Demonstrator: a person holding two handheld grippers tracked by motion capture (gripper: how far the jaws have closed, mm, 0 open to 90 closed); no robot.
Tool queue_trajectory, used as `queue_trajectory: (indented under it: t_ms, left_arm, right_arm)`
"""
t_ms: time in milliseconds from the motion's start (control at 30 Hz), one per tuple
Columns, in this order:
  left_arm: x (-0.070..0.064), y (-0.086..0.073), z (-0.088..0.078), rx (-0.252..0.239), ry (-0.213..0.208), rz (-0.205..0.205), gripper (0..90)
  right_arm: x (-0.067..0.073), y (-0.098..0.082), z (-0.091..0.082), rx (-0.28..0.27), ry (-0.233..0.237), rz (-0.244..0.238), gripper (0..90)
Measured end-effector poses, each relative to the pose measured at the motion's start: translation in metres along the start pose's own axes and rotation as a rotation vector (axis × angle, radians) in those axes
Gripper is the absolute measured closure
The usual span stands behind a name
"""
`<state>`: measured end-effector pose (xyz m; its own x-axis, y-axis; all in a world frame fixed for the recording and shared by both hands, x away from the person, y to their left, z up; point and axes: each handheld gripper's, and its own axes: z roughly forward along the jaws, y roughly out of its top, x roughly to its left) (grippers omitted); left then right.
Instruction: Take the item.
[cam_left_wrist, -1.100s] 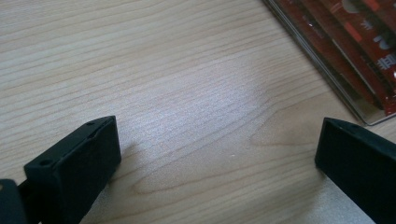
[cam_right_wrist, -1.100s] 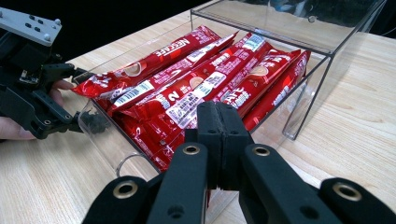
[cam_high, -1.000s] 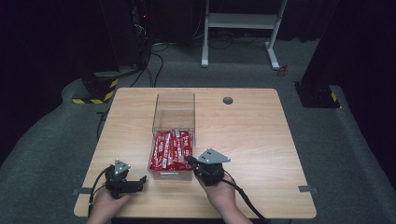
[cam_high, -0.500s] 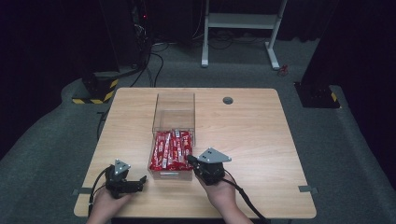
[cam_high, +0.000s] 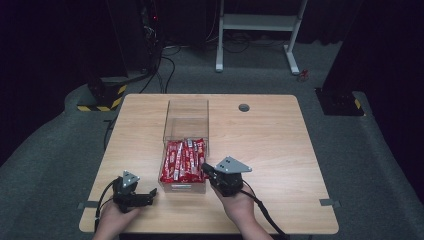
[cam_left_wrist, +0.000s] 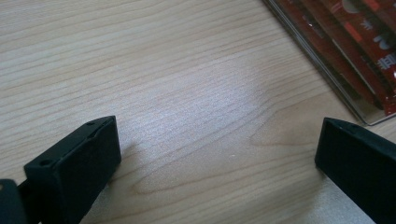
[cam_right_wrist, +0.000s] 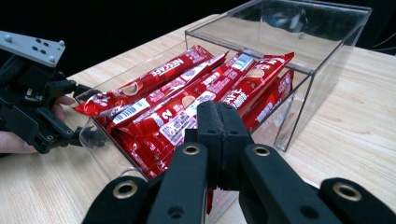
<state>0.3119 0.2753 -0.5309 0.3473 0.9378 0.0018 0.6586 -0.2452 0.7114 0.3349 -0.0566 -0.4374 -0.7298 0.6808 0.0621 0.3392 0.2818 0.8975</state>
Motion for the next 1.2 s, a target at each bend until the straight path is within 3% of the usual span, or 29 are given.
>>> queue_trajectory:
  t_ms: [433, 800, 1200]
  left_arm:
    - [0.000, 0.000, 0.000, 0.000, 0.000, 0.000, 0.5]
    - [0.000, 0.000, 0.000, 0.000, 0.000, 0.000, 0.5]
    - [0.000, 0.000, 0.000, 0.000, 0.000, 0.000, 0.5]
  right_arm:
    - [0.002, 0.009, -0.011, -0.052, 0.005, -0.009, 90.0]
    - [0.002, 0.011, -0.014, -0.063, 0.002, -0.011, 90.0]
    - [-0.009, 0.012, -0.020, -0.074, -0.030, -0.009, 90.0]
